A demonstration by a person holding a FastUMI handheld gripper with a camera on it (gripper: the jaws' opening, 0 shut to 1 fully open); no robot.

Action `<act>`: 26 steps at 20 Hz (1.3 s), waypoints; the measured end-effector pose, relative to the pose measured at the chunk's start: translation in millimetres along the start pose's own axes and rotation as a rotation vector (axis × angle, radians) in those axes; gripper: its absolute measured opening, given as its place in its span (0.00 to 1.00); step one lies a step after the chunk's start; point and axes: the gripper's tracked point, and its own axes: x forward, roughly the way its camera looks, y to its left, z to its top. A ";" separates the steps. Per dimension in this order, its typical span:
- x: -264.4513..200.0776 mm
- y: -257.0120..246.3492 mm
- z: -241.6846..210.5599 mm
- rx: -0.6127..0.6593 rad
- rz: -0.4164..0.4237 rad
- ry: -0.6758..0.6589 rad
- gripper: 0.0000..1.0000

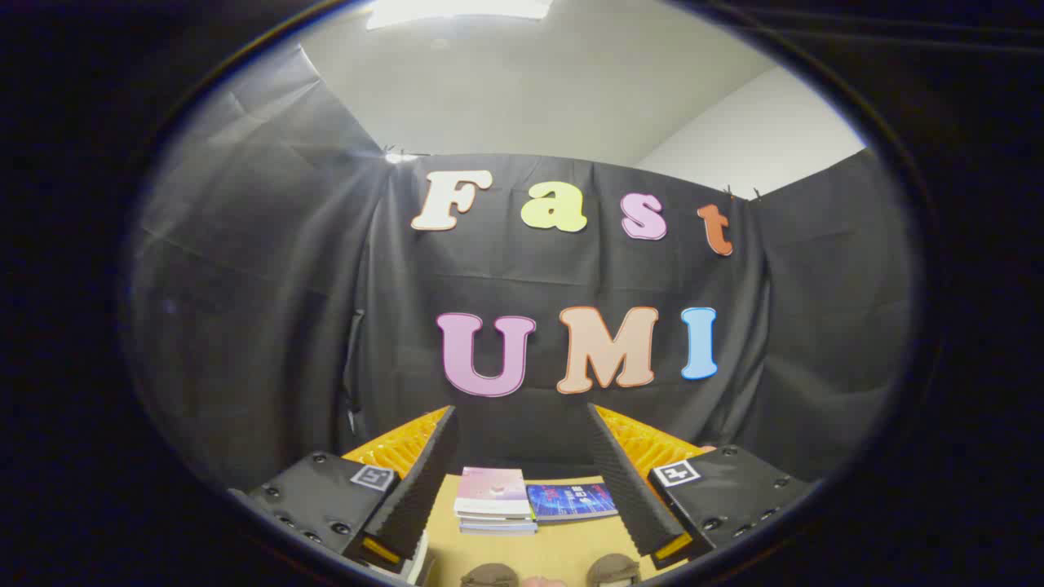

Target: Open the storage box then place both shoes into the box .Put the left shoe in first, then the right shoe, with the right side of both shoes facing outward in a uniform manner.

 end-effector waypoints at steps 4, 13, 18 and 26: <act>-0.9 9.9 -3.1 -0.017 0.019 0.012 1.00; 0.6 29.5 -11.2 -0.005 0.057 0.035 1.00; 3.0 34.4 -17.5 0.007 0.071 0.048 1.00; -11.6 68.6 -112.9 0.055 0.156 0.247 1.00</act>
